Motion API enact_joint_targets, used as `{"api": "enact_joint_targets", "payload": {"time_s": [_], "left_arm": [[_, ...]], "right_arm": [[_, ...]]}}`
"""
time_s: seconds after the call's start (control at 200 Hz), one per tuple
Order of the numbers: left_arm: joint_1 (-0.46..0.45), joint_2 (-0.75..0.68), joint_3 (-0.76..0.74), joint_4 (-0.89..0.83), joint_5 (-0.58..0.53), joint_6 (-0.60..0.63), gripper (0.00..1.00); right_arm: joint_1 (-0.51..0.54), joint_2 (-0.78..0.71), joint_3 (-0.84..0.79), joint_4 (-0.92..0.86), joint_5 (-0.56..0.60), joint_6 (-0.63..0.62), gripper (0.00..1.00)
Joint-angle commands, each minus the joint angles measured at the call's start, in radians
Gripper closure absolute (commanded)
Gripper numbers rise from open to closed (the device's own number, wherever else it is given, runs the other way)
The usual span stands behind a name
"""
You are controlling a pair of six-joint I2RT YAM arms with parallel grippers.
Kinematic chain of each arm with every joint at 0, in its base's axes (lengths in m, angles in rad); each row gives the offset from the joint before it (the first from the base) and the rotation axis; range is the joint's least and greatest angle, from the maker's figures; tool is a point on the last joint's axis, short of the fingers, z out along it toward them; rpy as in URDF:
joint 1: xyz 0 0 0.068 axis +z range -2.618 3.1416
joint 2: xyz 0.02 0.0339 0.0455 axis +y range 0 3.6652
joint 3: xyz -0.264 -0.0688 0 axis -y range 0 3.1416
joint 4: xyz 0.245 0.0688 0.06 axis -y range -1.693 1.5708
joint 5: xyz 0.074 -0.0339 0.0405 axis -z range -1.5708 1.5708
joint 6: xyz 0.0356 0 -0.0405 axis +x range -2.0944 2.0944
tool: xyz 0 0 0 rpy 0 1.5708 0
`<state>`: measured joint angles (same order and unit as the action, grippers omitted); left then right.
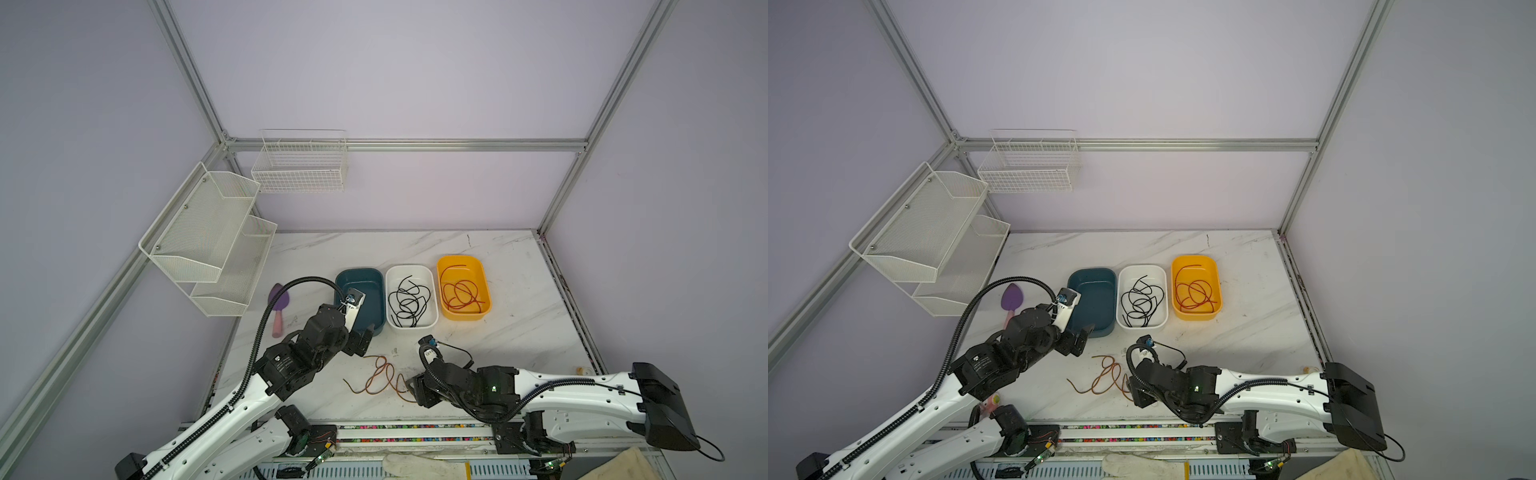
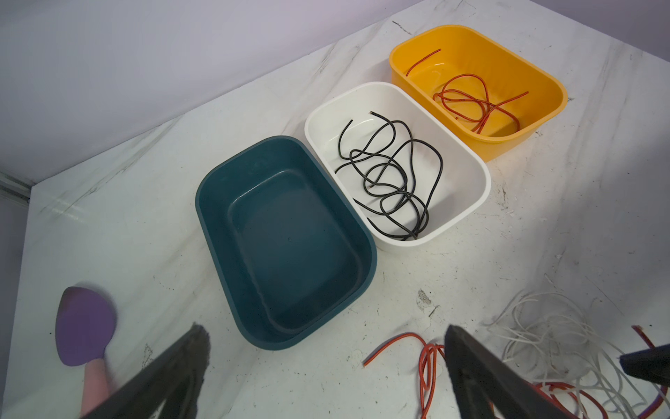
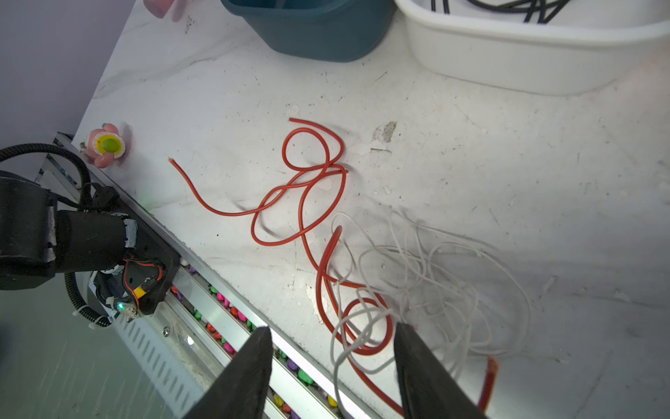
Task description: Untangle the cables
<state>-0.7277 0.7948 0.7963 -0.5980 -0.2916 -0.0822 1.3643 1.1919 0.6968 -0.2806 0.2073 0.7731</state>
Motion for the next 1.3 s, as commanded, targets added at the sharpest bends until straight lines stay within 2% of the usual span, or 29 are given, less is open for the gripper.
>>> {"api": "enact_joint_targets", "payload": {"time_s": [0.0,0.205,0.565,0.82,0.995,1.295], "left_arm": [[0.001,-0.005,-0.009,0.015,0.016,0.031,0.0],[0.002,-0.003,-0.008,0.013,0.019,0.033,0.0],[0.003,0.0,-0.008,0.013,0.025,0.033,0.0],[0.002,0.003,-0.008,0.012,0.032,0.034,0.0],[0.001,0.006,-0.008,0.01,0.032,0.035,0.0],[0.002,0.008,-0.003,0.01,0.062,0.035,0.0]], "right_arm": [[0.018,0.022,0.001,-0.018,0.045,0.029,0.46],[0.024,0.05,0.006,-0.038,0.053,0.036,0.58],[0.024,0.069,-0.017,-0.02,0.058,0.044,0.74],[0.023,0.07,-0.014,-0.033,0.077,0.044,0.9],[0.024,0.014,0.005,-0.076,0.14,0.065,1.0],[0.024,-0.106,0.069,-0.085,0.335,-0.012,1.0]]}}
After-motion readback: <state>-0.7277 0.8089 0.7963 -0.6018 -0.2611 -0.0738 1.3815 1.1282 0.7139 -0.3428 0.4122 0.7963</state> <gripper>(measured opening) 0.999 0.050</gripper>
